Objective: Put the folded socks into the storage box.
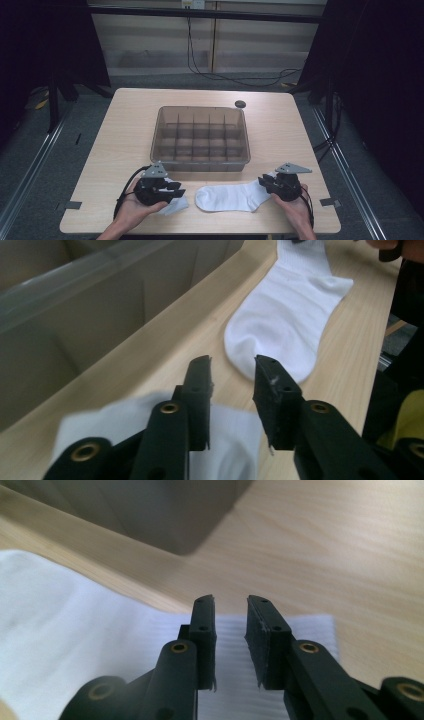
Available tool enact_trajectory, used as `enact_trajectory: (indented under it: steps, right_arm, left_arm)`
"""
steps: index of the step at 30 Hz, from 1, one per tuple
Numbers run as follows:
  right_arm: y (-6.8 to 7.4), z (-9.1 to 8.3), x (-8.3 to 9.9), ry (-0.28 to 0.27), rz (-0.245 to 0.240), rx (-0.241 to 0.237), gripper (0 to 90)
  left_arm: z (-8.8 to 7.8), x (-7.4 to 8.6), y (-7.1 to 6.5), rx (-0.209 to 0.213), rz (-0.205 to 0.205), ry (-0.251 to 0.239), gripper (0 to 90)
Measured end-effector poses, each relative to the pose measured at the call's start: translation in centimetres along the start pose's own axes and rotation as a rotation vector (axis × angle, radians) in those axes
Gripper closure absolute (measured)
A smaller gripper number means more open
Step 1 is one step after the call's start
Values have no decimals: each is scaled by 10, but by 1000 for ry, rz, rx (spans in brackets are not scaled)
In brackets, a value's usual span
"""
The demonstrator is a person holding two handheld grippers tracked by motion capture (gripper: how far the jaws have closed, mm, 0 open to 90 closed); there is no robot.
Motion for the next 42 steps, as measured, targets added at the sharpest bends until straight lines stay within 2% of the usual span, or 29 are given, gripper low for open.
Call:
enact_trajectory:
  steps: [4,5,7,9,12,13,15,17,19,23,28,31,34,38,42]
  right_arm:
    - [16,-4,-11,-39,-27,-28,735]
    - [20,-3,-13,-43,-37,-38,734]
    - [30,-1,-17,-45,-51,-60,735]
    - [40,4,-20,-42,-69,-86,735]
    - [57,12,-23,-28,-100,-117,733]
    - [62,15,-24,-23,-117,-130,731]
    - [72,19,-25,-14,-138,-148,730]
    - [81,23,-27,-9,-157,-168,730]
    - [90,26,-29,-8,-172,-189,725]
    - [109,35,-33,8,-202,-233,717]
    - [134,50,-38,25,-234,-288,674]
    - [146,54,-45,18,-249,-319,641]
    - [158,60,-50,19,-254,-349,614]
    - [177,73,-48,60,-296,-375,575]
    - [188,81,-44,92,-317,-390,545]
  left_arm:
    - [-5,21,3,-17,-7,40,558]
    - [-5,25,3,-13,6,51,545]
    - [-3,30,1,-33,26,54,512]
    - [0,33,-2,-48,54,80,493]
    - [3,34,-3,-50,62,88,493]
    - [6,32,-3,-71,73,84,514]
    - [7,33,-2,-93,100,108,644]
    - [6,32,0,-89,91,101,778]
    - [4,32,0,-64,65,73,825]
    - [-8,25,3,-25,13,8,834]
    - [-21,16,10,-9,-32,-74,834]
    - [-32,11,15,-8,-55,-115,833]
    - [-39,9,21,-26,-69,-135,832]
    - [-50,8,30,-51,-93,-164,830]
    - [-56,11,38,-71,-119,-177,829]
Point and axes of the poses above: each handheld gripper's, and its own axes: z roughly forward along the jaws, x roughly out of its underside, y roughly to its left, the point moved 2 cm from there along z, roughly forward along the jaws, and after that the axes turned 3 degrees about y, right-handed, at the moved point
